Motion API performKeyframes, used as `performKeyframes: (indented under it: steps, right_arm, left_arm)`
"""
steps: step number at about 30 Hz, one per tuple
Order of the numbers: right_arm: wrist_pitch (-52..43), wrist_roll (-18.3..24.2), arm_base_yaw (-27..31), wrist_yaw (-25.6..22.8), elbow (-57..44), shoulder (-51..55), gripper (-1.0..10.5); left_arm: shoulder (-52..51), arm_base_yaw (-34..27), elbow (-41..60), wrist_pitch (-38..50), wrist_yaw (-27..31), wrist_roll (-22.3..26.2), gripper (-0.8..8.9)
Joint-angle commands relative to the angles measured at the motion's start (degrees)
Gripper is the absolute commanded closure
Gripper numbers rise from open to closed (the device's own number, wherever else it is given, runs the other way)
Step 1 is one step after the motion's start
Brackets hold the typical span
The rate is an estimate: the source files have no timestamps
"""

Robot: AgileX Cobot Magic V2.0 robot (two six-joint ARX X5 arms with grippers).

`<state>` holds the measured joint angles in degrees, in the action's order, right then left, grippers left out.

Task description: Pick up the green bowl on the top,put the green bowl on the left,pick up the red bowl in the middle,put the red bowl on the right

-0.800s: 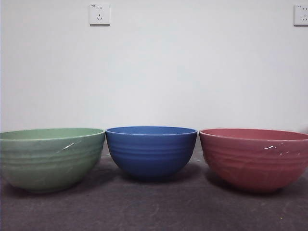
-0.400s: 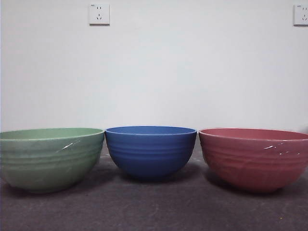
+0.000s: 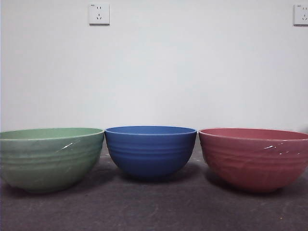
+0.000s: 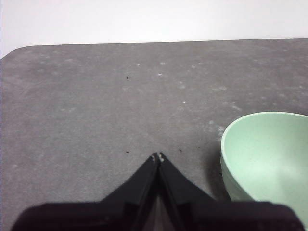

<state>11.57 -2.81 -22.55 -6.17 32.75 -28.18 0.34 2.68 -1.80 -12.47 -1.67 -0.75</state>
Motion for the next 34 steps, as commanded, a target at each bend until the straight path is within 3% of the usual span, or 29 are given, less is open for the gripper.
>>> performKeyframes:
  steps: [1, 19, 23, 27, 34]
  right_arm:
    - [-0.3, -0.6, 0.0, -0.2, -0.3, 0.1, 9.4]
    - [-0.3, -0.6, 0.0, -0.2, -0.3, 0.1, 9.4]
    - [1.2, 0.3, 0.0, -0.2, -0.3, 0.2, 9.4]
    - [5.5, 4.5, 2.5, -2.9, -1.4, 5.8, 9.4]
    - [5.2, 4.6, 12.5, 7.8, -14.4, 17.9, 9.4]
  left_arm:
    - [-0.2, -0.1, 0.8, -0.3, -0.1, -0.7, 8.17]
    - [-0.2, -0.1, 0.8, -0.3, -0.1, -0.7, 8.17]
    - [-0.2, -0.1, 0.8, -0.3, -0.1, -0.7, 8.17]
    - [-0.2, -0.1, 0.8, -0.3, -0.1, -0.7, 8.17]
    - [-0.2, -0.1, 0.8, -0.3, -0.1, -0.7, 8.17]
